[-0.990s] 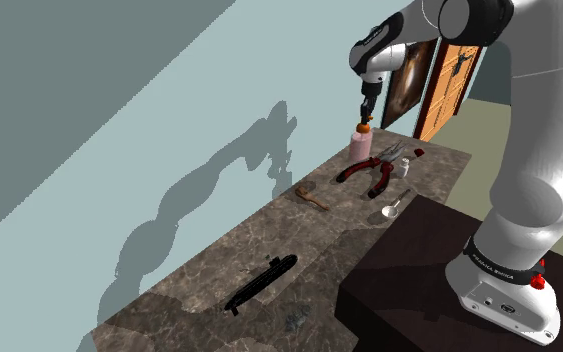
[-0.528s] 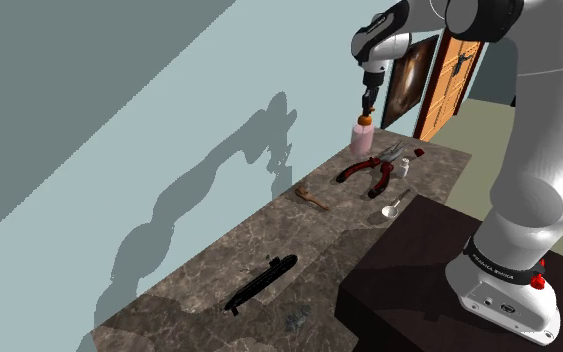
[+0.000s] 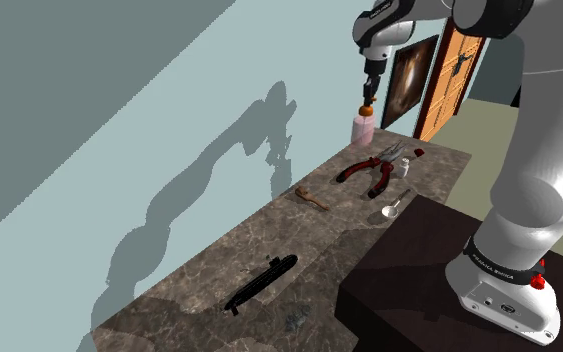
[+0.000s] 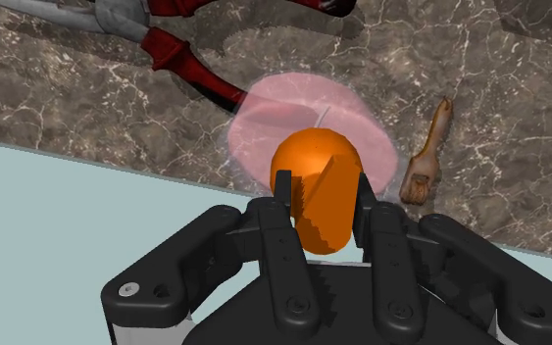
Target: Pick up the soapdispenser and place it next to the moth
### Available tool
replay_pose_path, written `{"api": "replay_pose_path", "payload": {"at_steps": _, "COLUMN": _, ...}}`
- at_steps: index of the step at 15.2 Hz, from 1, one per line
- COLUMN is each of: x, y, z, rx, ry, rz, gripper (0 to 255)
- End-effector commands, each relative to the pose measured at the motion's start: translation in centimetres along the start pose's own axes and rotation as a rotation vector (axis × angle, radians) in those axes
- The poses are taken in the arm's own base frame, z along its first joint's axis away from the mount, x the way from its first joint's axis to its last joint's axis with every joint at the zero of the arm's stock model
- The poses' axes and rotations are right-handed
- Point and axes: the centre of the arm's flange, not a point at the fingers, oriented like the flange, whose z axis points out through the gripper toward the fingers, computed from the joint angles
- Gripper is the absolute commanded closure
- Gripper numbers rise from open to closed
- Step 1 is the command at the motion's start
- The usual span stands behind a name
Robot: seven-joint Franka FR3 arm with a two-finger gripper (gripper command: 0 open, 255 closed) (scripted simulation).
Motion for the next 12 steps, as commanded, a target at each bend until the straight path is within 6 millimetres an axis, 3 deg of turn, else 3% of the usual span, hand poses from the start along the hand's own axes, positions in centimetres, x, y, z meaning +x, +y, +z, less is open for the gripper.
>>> {"api": "replay_pose_path", "payload": {"at_steps": 1, "x": 0.0, "y": 0.0, "z": -1.1, "rx": 0.0, "ry": 0.0, "rz": 0.0, "gripper": 255}}
{"api": "replay_pose_path", "payload": {"at_steps": 4, "x": 0.0, "y": 0.0, "z": -2.5, "rx": 0.0, "ry": 0.0, "rz": 0.0, "gripper": 255}}
{"api": "replay_pose_path", "payload": {"at_steps": 12, "x": -1.2, "y": -10.5, "z": -2.5, "rx": 0.0, "ry": 0.0, "rz": 0.0, "gripper": 255}}
